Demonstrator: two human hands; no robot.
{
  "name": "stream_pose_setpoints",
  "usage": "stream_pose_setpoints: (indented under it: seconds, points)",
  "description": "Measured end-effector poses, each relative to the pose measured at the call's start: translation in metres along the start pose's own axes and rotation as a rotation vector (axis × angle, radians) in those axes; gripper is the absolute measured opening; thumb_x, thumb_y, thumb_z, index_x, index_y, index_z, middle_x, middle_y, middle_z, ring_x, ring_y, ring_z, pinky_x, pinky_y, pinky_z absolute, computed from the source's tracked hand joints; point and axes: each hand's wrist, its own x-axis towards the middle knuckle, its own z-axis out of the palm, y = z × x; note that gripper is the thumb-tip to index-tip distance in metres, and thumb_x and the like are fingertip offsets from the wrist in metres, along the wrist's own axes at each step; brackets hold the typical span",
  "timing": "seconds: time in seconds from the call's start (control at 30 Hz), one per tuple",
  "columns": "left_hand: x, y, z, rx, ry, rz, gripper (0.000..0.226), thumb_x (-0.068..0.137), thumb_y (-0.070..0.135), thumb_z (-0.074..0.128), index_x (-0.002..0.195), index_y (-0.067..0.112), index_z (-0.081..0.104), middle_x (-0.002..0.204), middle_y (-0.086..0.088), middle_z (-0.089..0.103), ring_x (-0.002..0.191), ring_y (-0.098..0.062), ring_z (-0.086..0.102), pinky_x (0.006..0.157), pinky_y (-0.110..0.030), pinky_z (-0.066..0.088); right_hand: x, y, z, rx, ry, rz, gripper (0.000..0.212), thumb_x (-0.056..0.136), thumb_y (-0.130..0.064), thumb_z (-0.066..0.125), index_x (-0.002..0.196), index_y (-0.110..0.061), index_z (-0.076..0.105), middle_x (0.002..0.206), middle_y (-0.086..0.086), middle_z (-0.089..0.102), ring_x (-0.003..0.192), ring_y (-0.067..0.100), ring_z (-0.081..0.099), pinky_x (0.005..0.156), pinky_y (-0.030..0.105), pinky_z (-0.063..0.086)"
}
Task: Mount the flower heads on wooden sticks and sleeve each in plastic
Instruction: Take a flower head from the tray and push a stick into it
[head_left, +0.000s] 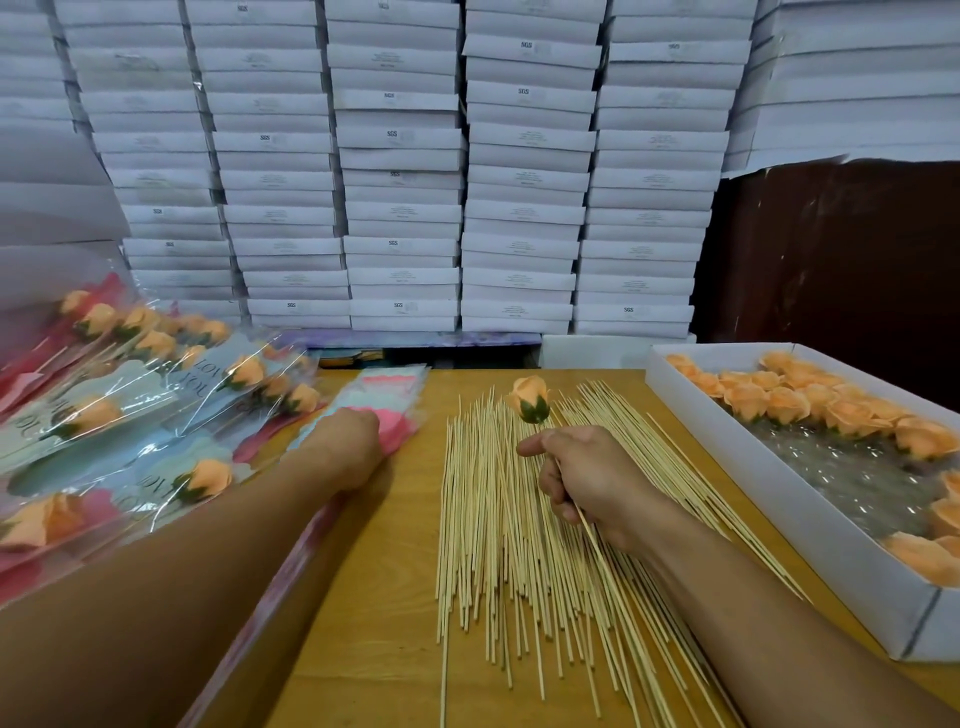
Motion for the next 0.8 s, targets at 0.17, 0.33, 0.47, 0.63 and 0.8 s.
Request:
stream_pose_setpoints:
  seconds: [0.17, 0.33, 0.47, 0.63, 0.8]
  points:
    - [0.002, -0.008, -0.007, -0.164, 0.026, -0.119, 0.019, 0.092, 0.008, 0.057, 0.076, 0.007, 0.048, 0.071, -0.005, 0.051, 0.065, -0.019, 0.054, 0.049, -0.027, 0.042, -0.001, -0.001, -0.001, -0.003, -0.015, -0.010, 0.033, 0.107, -0.017, 0.034, 0.106, -0.012, 0.066, 0.050, -0.002, 0.053, 0.037, 0.012, 0.042, 0.044, 0.025, 0.034]
    - [-0.004, -0.014, -0.018, -0.343, 0.093, -0.126, 0.010, 0.085, 0.012, 0.069, 0.083, 0.002, 0.068, 0.077, -0.013, 0.067, 0.068, -0.024, 0.065, 0.061, -0.038, 0.059, 0.000, -0.001, 0.000, 0.058, -0.014, 0.024, 0.031, 0.108, -0.019, 0.034, 0.105, -0.007, 0.063, 0.049, -0.002, 0.047, 0.039, 0.012, 0.041, 0.041, 0.024, 0.034]
    - [-0.020, 0.007, -0.031, -0.273, 0.226, -0.031, 0.019, 0.088, 0.014, 0.062, 0.070, 0.010, 0.056, 0.068, -0.007, 0.057, 0.063, -0.022, 0.057, 0.053, -0.034, 0.046, 0.000, -0.003, -0.001, 0.204, -0.073, 0.089, 0.028, 0.108, -0.029, 0.038, 0.089, -0.012, 0.050, 0.047, -0.006, 0.035, 0.036, 0.010, 0.029, 0.035, 0.019, 0.025]
    - [-0.068, 0.063, -0.045, -0.088, 0.226, 0.150, 0.005, 0.090, 0.011, 0.053, 0.087, 0.013, 0.057, 0.088, -0.010, 0.062, 0.084, -0.031, 0.062, 0.064, -0.033, 0.040, 0.001, -0.001, -0.003, 0.176, -0.095, 0.028, 0.044, 0.091, -0.060, 0.063, 0.098, -0.018, 0.057, 0.053, -0.003, 0.052, 0.037, 0.009, 0.030, 0.037, 0.019, 0.024]
    - [-0.114, 0.118, -0.040, 0.077, 0.269, 0.379, 0.022, 0.097, 0.005, 0.051, 0.117, 0.008, 0.060, 0.087, -0.006, 0.051, 0.074, -0.020, 0.054, 0.061, -0.032, 0.043, 0.001, -0.003, -0.001, 0.224, -0.021, -0.024, 0.075, 0.061, -0.067, 0.084, 0.099, -0.012, 0.050, 0.081, 0.011, 0.076, 0.037, 0.010, 0.026, 0.035, 0.020, 0.025]
